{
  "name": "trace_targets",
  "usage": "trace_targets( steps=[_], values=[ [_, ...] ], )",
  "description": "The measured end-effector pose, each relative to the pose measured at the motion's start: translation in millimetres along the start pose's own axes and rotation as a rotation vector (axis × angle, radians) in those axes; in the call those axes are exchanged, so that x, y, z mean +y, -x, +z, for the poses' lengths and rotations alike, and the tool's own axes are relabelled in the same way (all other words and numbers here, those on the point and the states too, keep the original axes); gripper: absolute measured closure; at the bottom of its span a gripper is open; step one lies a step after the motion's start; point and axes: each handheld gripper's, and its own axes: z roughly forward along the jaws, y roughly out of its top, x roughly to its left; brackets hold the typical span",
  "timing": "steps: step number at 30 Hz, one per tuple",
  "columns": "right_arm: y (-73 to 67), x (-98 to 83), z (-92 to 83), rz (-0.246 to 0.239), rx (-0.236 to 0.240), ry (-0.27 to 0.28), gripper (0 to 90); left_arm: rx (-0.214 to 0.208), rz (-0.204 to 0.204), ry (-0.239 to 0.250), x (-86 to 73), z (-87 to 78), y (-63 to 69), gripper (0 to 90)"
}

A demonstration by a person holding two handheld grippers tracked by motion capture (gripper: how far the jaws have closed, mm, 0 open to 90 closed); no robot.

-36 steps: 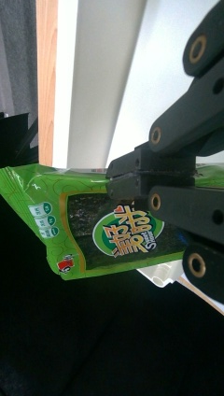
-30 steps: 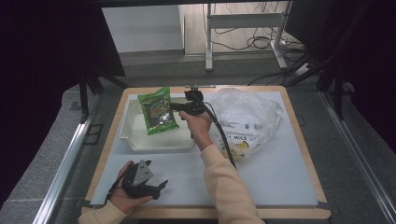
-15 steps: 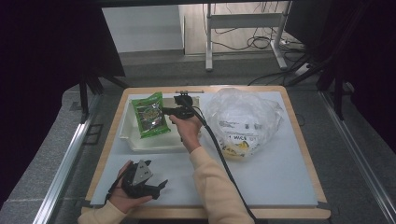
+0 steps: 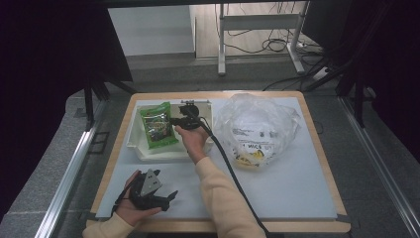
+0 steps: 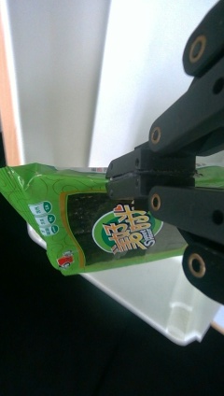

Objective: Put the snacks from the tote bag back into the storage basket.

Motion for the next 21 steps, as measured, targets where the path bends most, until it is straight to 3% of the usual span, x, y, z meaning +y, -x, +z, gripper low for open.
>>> trace_targets(
  steps=[4, 5, 6, 7, 12, 18, 21],
  values=[
    [-2.7, -8.4, 11.0, -0.030, -0.040, -0.035, 88.6, 0.001, -0.005, 0.009, -0.3, -0.6, 0.3, 9.9],
    [-2.7, -10.4, 14.5, -0.029, -0.033, -0.054, 82.5, 0.003, 0.003, 0.006, -0.2, -1.4, -0.5, 9.9],
    [-2.7, -12.5, 18.4, -0.036, -0.031, -0.090, 70.0, 0.001, -0.001, 0.007, -0.3, -1.8, -0.6, 10.0],
    [-5.5, -16.4, 21.3, -0.074, -0.069, -0.122, 64.8, 0.002, -0.001, 0.007, -0.4, -2.2, -0.9, 10.0],
    [-9.3, -16.1, 14.2, -0.121, -0.039, -0.120, 49.5, 0.001, -0.004, 0.009, -0.2, -0.7, -0.7, 9.9],
    [-7.4, -11.9, -0.5, -0.162, -0.010, -0.100, 45.4, 0.003, 0.001, 0.002, 0.0, -0.7, -0.4, 9.9],
    [-8.1, -11.9, -7.0, -0.222, -0.026, -0.078, 46.9, 0.004, -0.001, 0.002, -0.1, -0.7, -0.1, 9.9]
  ],
)
